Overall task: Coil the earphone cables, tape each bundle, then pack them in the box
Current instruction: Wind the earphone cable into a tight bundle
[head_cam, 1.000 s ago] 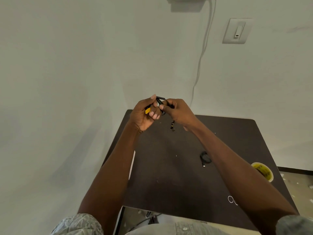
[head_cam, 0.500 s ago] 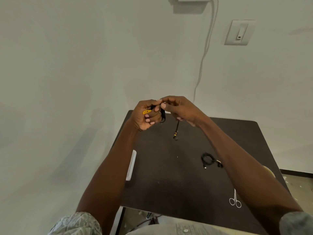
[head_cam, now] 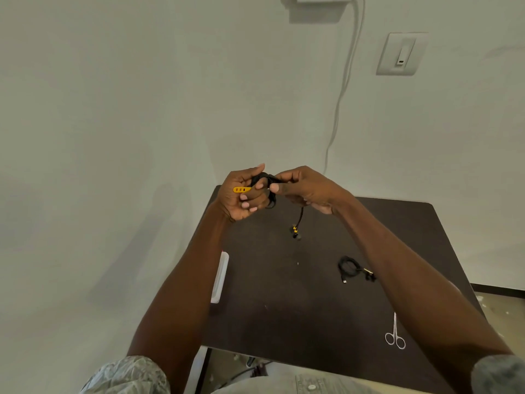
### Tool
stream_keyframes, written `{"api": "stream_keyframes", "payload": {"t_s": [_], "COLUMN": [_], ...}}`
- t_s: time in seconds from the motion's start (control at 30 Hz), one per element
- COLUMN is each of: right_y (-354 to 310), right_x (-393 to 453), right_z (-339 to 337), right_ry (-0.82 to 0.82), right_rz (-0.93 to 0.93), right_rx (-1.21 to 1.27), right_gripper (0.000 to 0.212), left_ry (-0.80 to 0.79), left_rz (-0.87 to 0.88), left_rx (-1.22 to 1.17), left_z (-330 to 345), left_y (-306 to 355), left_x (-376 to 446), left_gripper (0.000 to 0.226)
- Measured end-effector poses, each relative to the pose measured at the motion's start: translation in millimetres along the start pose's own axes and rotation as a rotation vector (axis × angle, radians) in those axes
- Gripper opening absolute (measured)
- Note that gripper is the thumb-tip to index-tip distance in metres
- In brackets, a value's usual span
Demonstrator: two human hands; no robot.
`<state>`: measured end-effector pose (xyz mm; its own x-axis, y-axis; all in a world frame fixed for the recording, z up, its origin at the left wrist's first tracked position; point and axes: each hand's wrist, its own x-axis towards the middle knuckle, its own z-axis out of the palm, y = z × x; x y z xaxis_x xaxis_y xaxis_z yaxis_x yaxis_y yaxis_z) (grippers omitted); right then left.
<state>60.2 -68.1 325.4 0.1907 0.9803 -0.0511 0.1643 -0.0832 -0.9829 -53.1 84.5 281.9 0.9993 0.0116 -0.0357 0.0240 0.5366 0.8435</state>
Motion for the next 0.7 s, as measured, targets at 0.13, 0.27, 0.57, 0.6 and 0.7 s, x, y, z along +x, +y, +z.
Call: {"api": "stream_keyframes", "payload": {"t_s": [0.13, 0.27, 0.57, 0.6, 0.7], "right_y": [0, 8, 13, 14, 16], "right_x": [0, 6, 17, 17, 15], "right_z": [6, 3, 4, 3, 0], "right_ry": [0.092, 0.241, 0.446, 0.475, 0.459], "right_rz": [-0.062, -0.068, -0.155, -0.154, -0.128], "right_rx": [0.044, -0.096, -0.451, -0.457, -0.516], "right_gripper": [0.025, 0.020, 0.022, 0.021, 0.025], "left_ry": [0.034, 0.262, 0.712, 0.728, 0.716], "left_rz": [0.031, 0.082, 0.348, 0.370, 0.276], "left_rx": [0.033, 0.161, 0.534, 0.590, 0.680], "left_z": [6, 13, 39, 39, 27], "left_y": [1, 3, 4, 4, 11], "left_x": [3, 2, 18, 17, 9], "left_gripper": [0.052, 0.053, 0.052, 0.049, 0.039]}}
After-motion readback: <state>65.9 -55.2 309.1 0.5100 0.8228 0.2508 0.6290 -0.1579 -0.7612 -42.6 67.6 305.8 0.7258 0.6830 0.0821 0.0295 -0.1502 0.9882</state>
